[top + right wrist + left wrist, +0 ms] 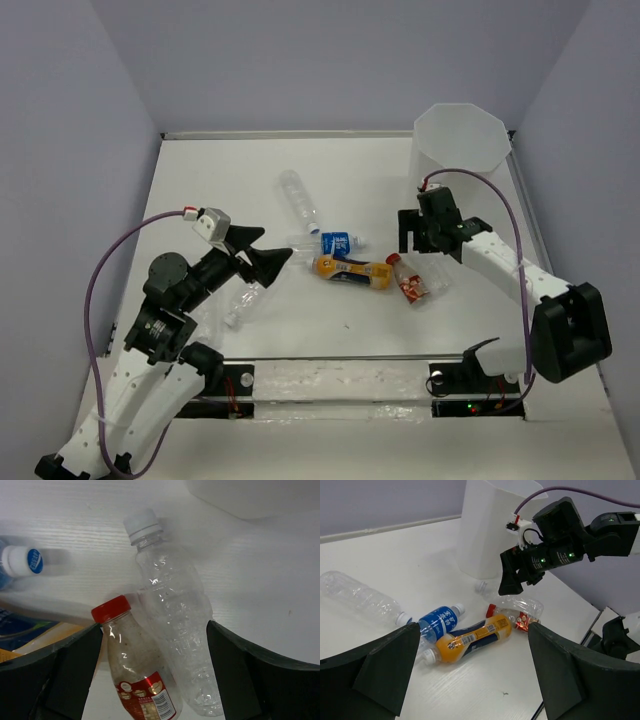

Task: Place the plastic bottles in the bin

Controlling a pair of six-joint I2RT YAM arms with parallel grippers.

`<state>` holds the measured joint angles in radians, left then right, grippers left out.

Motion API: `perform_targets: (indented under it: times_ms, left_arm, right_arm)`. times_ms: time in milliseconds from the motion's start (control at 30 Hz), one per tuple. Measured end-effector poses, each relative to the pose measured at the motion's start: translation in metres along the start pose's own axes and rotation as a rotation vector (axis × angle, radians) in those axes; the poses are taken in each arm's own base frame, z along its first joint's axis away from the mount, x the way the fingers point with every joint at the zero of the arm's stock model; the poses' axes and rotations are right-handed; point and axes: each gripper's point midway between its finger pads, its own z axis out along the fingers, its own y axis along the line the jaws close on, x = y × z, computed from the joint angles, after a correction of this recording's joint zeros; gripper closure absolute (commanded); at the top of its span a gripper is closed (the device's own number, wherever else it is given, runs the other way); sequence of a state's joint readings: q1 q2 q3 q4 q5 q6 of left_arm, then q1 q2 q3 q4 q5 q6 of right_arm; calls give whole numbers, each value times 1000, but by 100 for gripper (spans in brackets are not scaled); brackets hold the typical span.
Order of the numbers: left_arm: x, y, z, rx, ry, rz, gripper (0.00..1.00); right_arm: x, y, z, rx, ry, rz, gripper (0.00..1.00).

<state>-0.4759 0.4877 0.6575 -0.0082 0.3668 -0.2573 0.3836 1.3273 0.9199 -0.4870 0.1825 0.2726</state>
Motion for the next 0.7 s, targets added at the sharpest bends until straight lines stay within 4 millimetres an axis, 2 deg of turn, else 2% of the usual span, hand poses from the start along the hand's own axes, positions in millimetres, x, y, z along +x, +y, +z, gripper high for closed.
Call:
perform_targets:
  times_ms: [200,467,633,700]
  left_arm:
    - [1,1,0,-3,5,3,1]
    - [3,2,1,-5,14,1,1]
    - [5,2,2,-6,19,-1,1]
    - [5,3,2,-7,19,0,1]
  right_arm:
    - [8,-13,23,106,63,-77,14]
    - [24,-14,43,158,134,-153,25]
    - [26,-6,48,171,138,-195,50]
    - [25,-2,50,174,132,-208,64]
